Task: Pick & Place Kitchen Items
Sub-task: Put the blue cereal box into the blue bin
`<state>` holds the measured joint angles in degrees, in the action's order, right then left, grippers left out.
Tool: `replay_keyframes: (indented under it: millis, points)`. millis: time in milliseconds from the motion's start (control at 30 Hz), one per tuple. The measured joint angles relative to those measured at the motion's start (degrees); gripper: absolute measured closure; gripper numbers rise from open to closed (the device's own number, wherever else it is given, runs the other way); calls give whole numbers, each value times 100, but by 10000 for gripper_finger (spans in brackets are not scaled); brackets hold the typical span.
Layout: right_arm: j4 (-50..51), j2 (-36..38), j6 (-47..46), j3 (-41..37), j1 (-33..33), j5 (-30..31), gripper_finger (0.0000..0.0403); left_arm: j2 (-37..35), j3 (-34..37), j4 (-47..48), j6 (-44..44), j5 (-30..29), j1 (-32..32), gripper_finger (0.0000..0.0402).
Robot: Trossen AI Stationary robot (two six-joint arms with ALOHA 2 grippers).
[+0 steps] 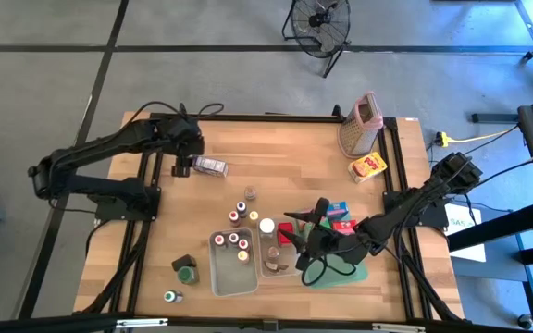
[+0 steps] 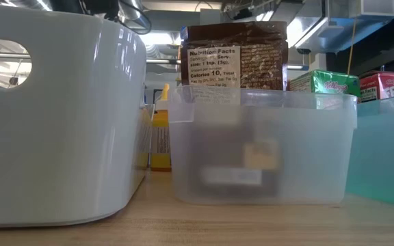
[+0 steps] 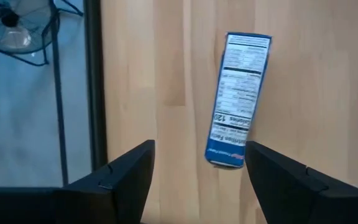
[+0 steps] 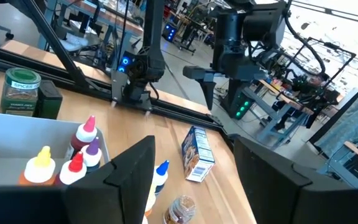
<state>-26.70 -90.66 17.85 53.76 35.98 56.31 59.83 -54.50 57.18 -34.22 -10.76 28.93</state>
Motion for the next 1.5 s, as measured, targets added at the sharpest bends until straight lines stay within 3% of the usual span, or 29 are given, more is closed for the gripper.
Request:
replay_keyframes:
  millis: [133,400,567,867,1000,1133,1500]
  points:
    - [2,-2,53,0,-10,0,183,-37,0,39,-267,-3,0,155]
    - [0,-2,54,0,-10,0,183,-37,0,27,14,34,11,149]
    - [0,-4,54,0,-10,0,183,-38,86,-26,68,319,11,120]
    - [69,-4,3,0,-10,-15,183,-35,942,-469,-106,202,9,67]
    - [185,-6,-92,0,-10,-144,183,-61,1053,-877,-171,6,-13,66]
    - [273,-8,-92,0,-8,-446,183,-59,1056,-947,-197,216,-15,67]
    - [297,-8,-99,0,-10,-448,183,-53,1228,-927,-166,514,-10,68]
